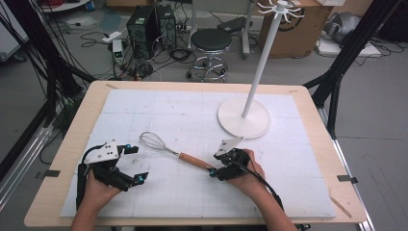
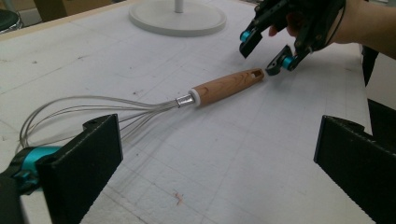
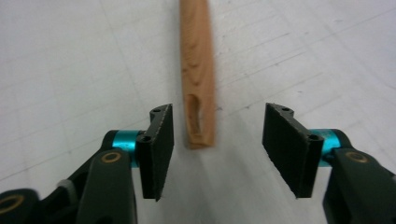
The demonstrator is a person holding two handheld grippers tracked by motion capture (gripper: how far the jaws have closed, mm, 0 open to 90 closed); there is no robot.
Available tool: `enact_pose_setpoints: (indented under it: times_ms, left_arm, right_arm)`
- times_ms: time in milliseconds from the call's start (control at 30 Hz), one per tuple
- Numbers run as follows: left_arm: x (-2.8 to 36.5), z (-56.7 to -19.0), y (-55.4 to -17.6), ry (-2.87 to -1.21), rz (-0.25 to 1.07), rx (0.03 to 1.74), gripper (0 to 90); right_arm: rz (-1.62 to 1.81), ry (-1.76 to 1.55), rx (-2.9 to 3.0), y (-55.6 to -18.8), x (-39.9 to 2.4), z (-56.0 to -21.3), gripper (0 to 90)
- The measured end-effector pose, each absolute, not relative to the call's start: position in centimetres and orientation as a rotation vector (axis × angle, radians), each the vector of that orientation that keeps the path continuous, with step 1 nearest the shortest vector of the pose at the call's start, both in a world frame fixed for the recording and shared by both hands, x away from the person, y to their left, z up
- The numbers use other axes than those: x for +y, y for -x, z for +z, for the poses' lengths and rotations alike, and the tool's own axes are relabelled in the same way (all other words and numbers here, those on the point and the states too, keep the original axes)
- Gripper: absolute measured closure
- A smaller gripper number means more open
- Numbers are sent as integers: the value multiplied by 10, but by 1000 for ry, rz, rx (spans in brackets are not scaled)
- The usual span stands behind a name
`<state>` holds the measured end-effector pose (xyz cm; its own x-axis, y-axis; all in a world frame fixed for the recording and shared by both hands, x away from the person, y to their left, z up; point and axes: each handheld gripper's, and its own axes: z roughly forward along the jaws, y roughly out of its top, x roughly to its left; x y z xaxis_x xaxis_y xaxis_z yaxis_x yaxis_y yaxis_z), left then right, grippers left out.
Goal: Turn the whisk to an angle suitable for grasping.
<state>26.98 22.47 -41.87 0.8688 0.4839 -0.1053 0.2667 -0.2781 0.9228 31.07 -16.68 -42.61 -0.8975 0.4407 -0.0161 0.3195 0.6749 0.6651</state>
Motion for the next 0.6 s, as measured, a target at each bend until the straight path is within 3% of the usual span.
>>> enact_pose_setpoints:
  times_ms: [267, 600]
  left_arm:
    - [225, -419, -270, -1877, 234, 560, 17]
    - [224, -417, -272, -1882, 241, 557, 17]
  right_arm:
    - [1250, -770, 2547, -303, -227, -406, 262]
    - [1431, -851, 2416, -293, -280, -399, 179]
